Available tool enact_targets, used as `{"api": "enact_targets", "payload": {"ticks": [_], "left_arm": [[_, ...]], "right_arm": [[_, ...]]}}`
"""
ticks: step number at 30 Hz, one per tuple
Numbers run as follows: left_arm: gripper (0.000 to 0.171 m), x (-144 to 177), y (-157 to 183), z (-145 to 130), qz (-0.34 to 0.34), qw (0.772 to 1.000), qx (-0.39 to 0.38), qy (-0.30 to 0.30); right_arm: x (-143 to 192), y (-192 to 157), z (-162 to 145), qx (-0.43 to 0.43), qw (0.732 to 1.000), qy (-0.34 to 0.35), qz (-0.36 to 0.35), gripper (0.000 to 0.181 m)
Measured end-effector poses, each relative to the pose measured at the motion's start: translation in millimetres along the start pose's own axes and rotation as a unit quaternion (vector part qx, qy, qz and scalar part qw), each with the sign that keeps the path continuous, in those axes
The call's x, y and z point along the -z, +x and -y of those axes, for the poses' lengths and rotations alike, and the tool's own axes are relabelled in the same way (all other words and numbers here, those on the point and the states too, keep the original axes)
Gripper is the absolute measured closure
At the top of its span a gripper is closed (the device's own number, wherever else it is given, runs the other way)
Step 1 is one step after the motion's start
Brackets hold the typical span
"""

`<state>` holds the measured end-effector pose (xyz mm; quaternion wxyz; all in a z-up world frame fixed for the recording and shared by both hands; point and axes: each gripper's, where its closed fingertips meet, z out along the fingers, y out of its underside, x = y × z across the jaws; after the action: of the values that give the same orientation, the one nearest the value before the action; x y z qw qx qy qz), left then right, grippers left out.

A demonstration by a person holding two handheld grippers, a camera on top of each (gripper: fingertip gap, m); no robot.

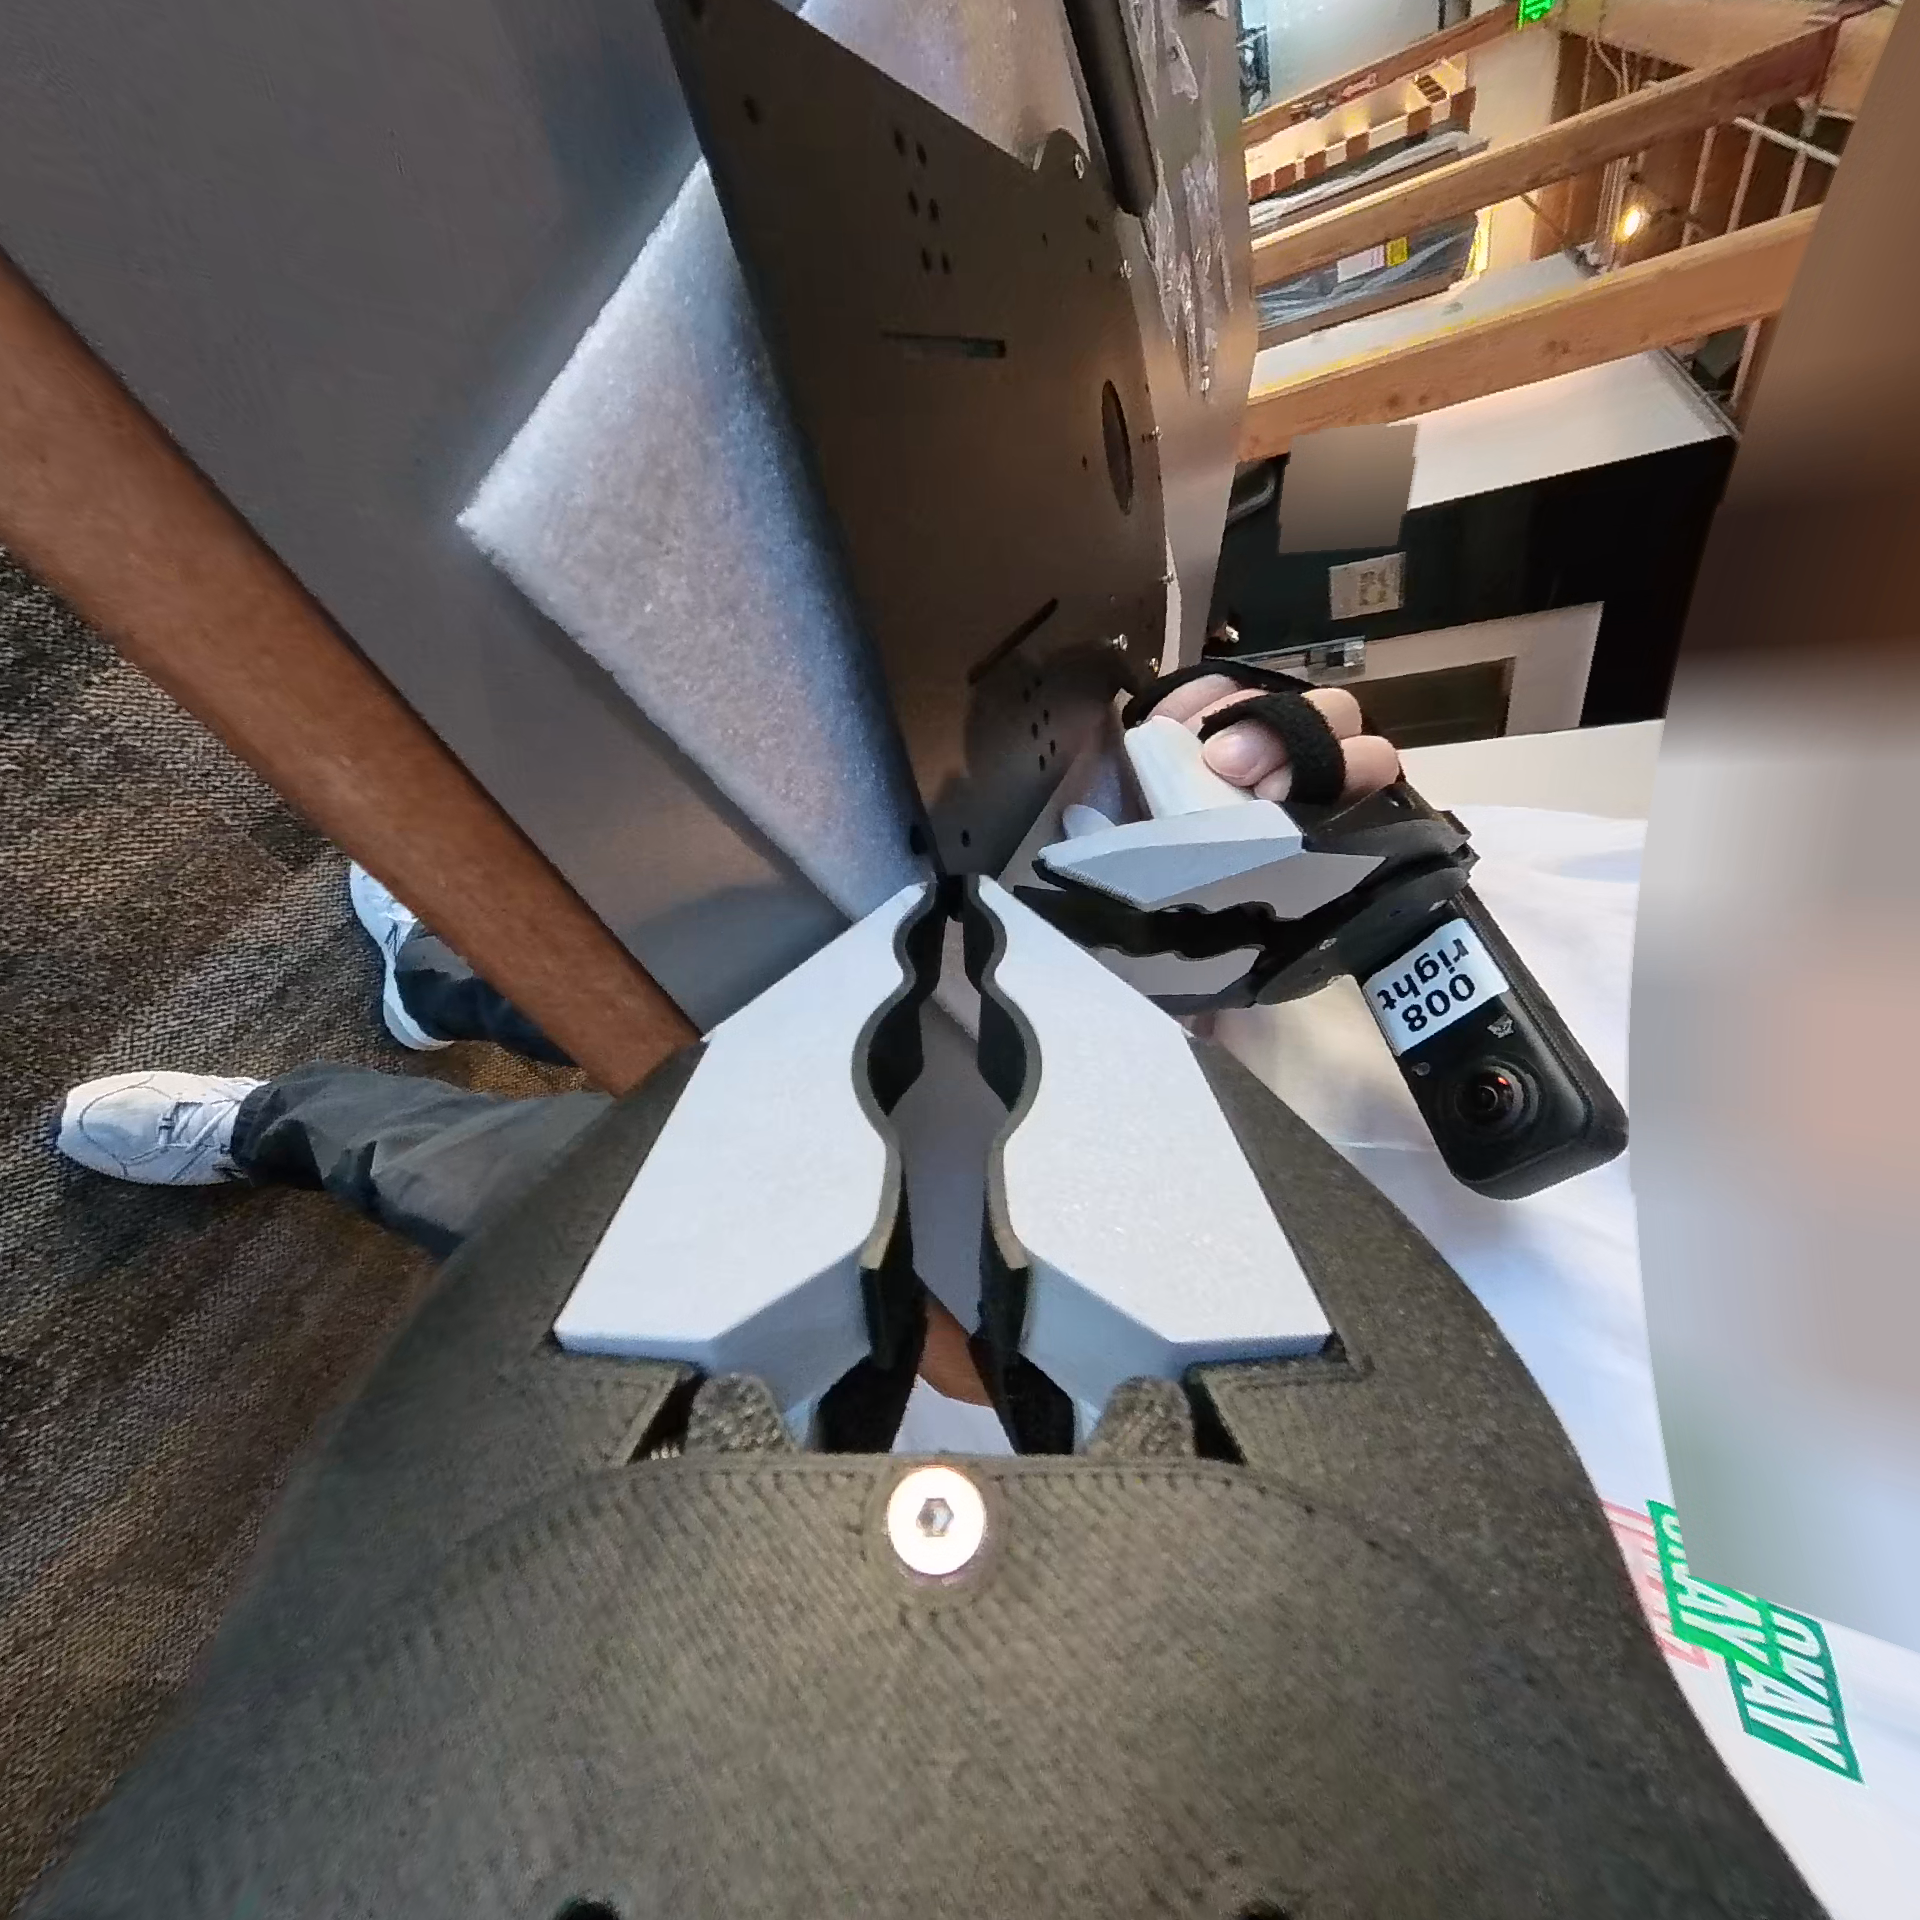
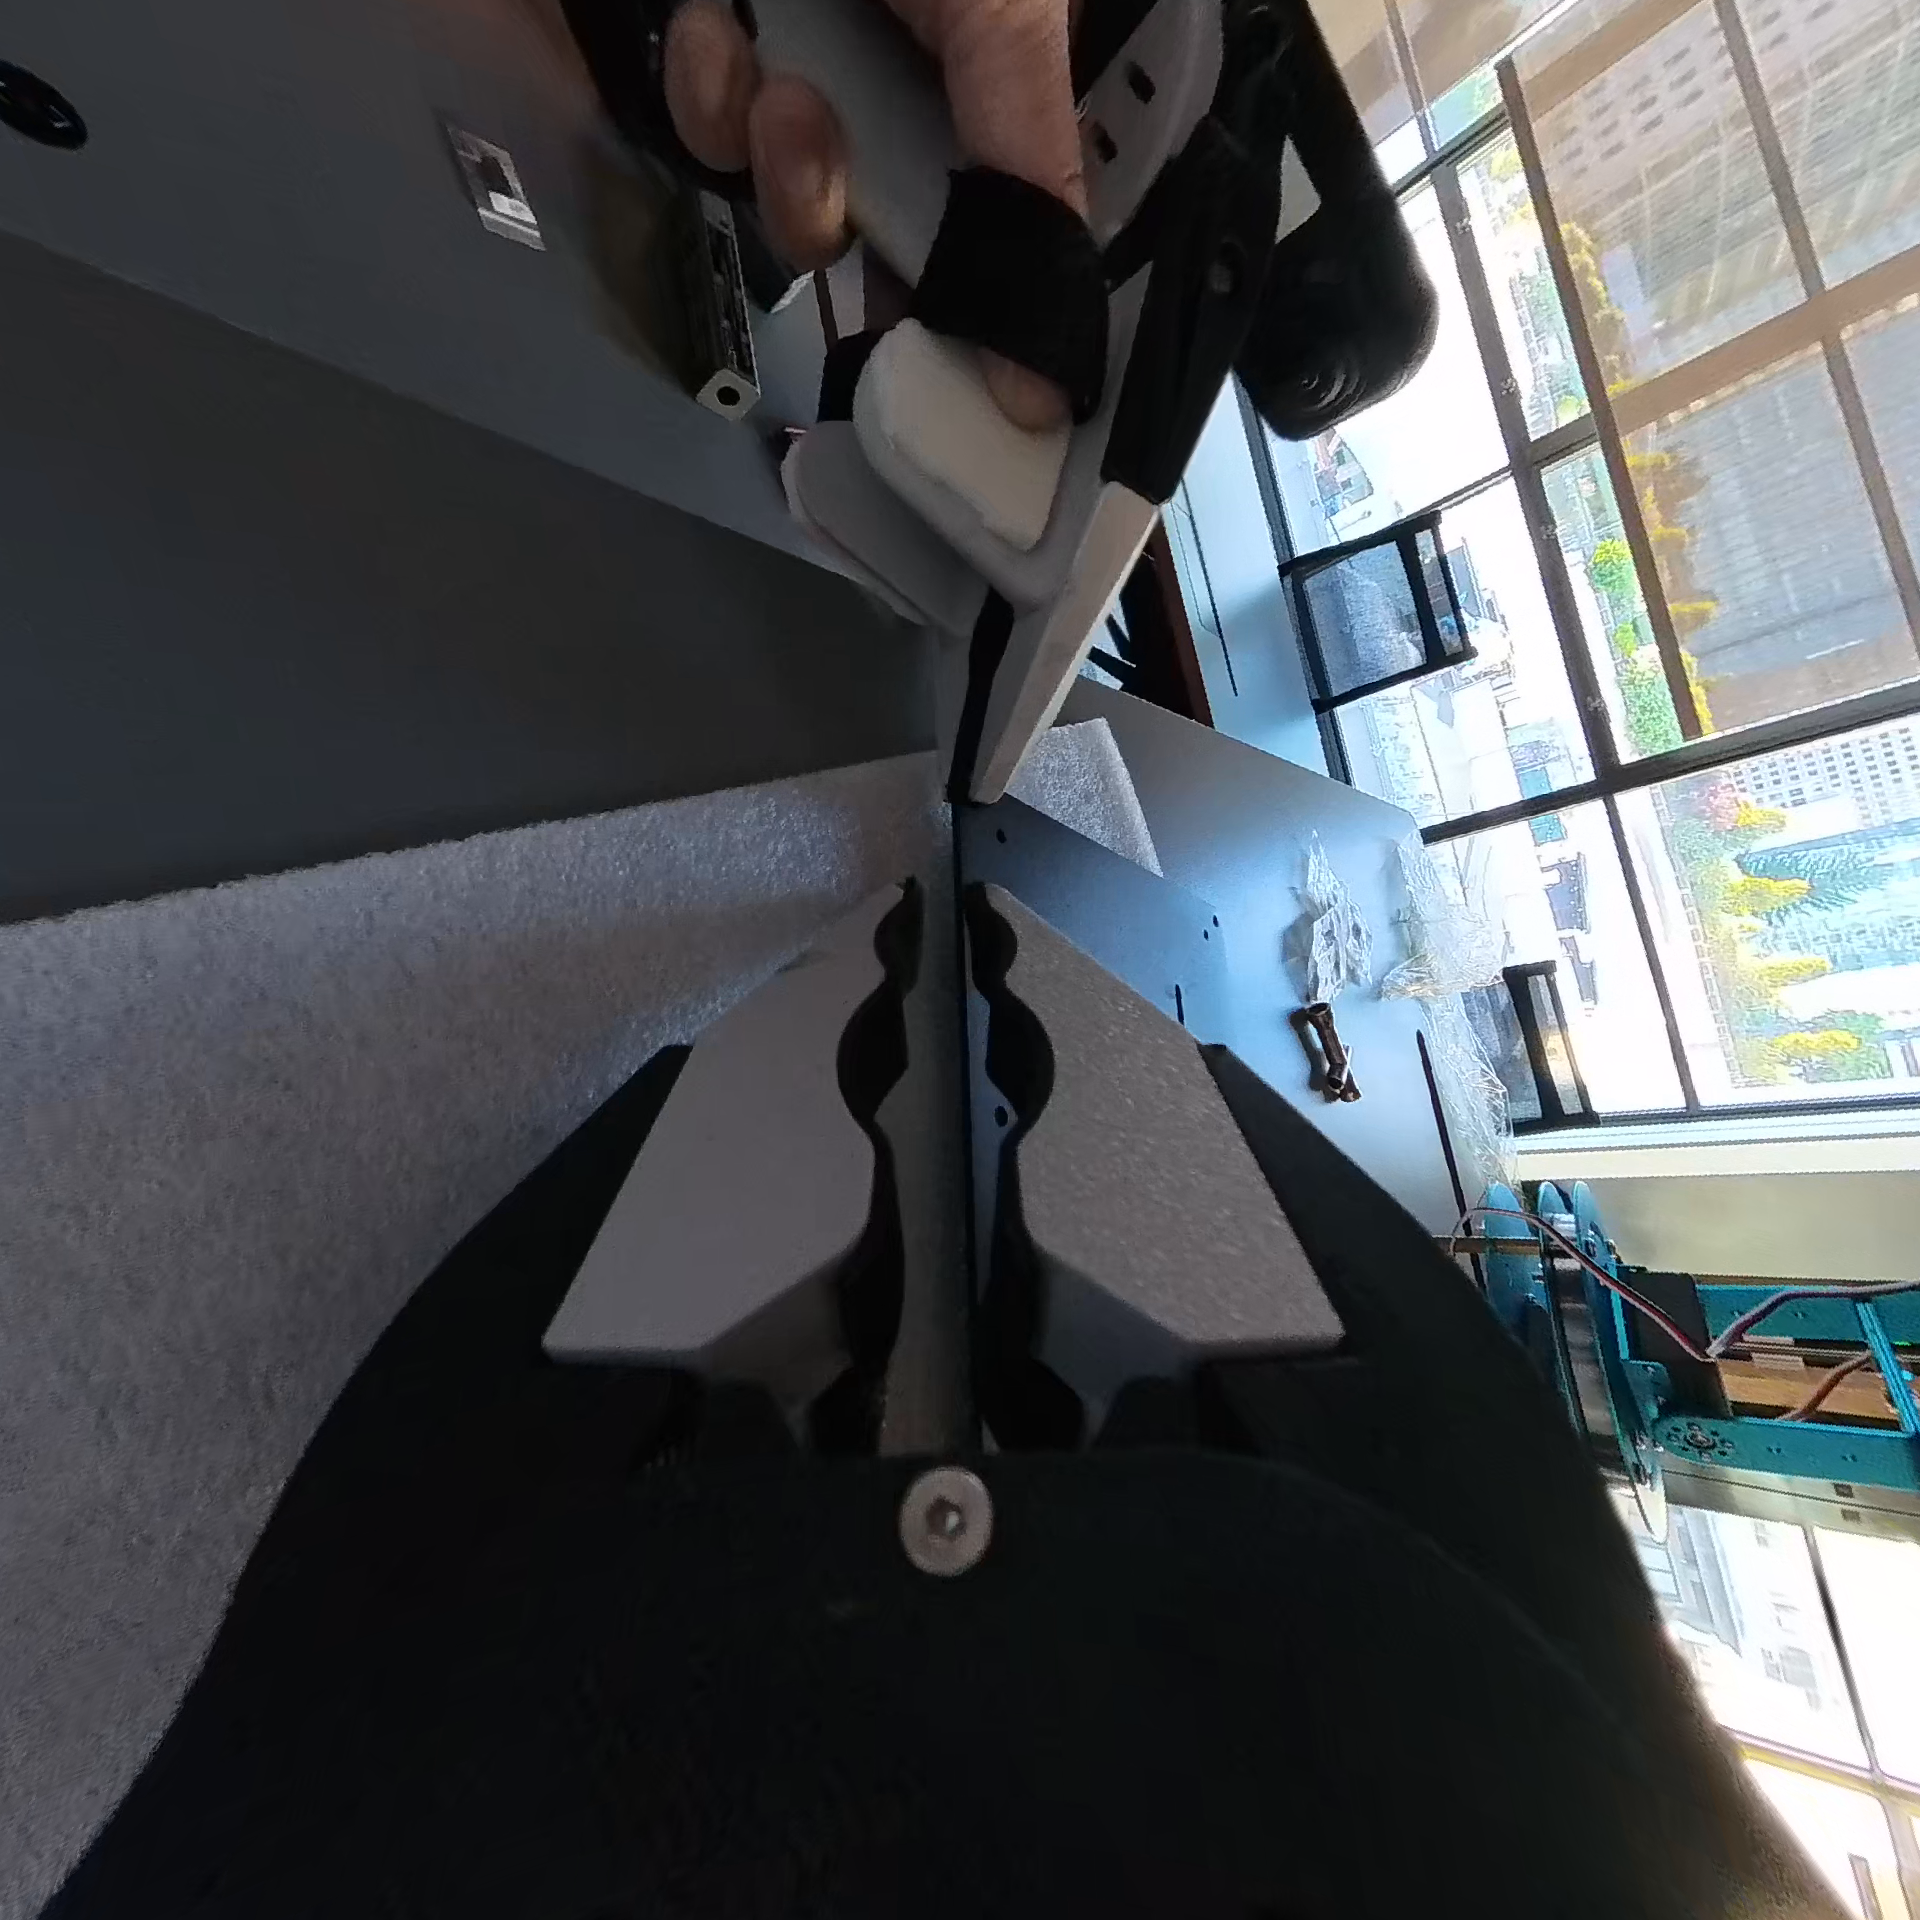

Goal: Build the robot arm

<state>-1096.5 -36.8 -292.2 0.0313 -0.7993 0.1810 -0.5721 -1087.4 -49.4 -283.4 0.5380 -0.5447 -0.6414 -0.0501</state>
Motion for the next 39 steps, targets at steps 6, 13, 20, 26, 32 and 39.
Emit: {"api": "enact_targets", "payload": {"ticks": [6, 13, 20, 26, 32, 39], "left_arm": [[0.170, 0.2, -0.3, 0.4, -0.004, 1.000, 0.004, 0.006], [0.170, 0.6, 0.5, 0.8, -0.001, 1.000, -0.002, 0.010], [0.171, 0.3, 2.8, -0.7, -0.027, 0.999, 0.010, 0.018], [0.171, 0.8, 2.2, 0.6, -0.024, 0.999, 0.007, 0.024], [0.171, 0.9, 1.8, 0.4, -0.022, 0.999, 0.006, 0.023], [0.171, 1.1, 0.4, 0.5, -0.022, 0.999, 0.024, 0.023]], "right_arm": [[0.0, 0.4, -0.3, 0.002, 1.000, -0.001, -0.002, 0.176], [0.0, 0.7, 0.0, 0.004, 1.000, 0.000, -0.003, 0.176], [0.2, 1.1, 0.8, 0.008, 1.000, 0.002, -0.004, 0.176], [0.1, 0.7, 1.3, 0.010, 1.000, 0.004, -0.004, 0.176], [0.0, 0.6, 1.1, 0.010, 1.000, 0.003, -0.004, 0.176], [-0.2, -0.4, 1.3, 0.011, 1.000, 0.004, -0.002, 0.177]]}}
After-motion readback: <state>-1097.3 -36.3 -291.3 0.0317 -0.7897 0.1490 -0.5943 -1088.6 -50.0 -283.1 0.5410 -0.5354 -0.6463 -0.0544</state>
